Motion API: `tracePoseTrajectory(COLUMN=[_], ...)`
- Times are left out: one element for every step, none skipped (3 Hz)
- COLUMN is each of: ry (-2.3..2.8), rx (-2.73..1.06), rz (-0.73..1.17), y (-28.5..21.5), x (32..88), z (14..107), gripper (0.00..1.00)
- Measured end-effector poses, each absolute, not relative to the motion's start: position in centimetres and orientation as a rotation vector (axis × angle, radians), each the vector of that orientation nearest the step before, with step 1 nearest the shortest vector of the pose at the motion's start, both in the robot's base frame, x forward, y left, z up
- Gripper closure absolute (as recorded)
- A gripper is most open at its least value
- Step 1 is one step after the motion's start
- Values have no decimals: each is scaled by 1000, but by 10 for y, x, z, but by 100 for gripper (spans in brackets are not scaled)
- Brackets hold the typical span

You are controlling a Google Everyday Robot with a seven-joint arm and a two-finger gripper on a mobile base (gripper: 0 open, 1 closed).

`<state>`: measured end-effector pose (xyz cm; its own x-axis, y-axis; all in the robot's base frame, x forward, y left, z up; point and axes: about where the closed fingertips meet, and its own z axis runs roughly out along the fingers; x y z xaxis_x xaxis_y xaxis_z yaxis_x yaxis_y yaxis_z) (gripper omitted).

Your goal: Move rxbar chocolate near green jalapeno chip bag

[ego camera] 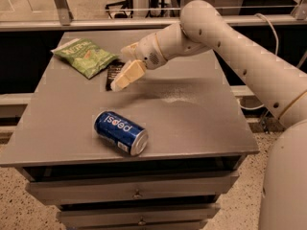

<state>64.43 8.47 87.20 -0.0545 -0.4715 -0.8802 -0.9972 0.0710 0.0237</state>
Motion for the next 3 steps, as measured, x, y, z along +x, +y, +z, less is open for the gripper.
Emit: tracePoseTrajectory(ry=[1626,1642,1673], rx=[-1500,-1450,-1336], rz=[920,863,729], y=[87,47,-38], x=[642,662,697], z=[871,882,909], gripper=[0,0,0])
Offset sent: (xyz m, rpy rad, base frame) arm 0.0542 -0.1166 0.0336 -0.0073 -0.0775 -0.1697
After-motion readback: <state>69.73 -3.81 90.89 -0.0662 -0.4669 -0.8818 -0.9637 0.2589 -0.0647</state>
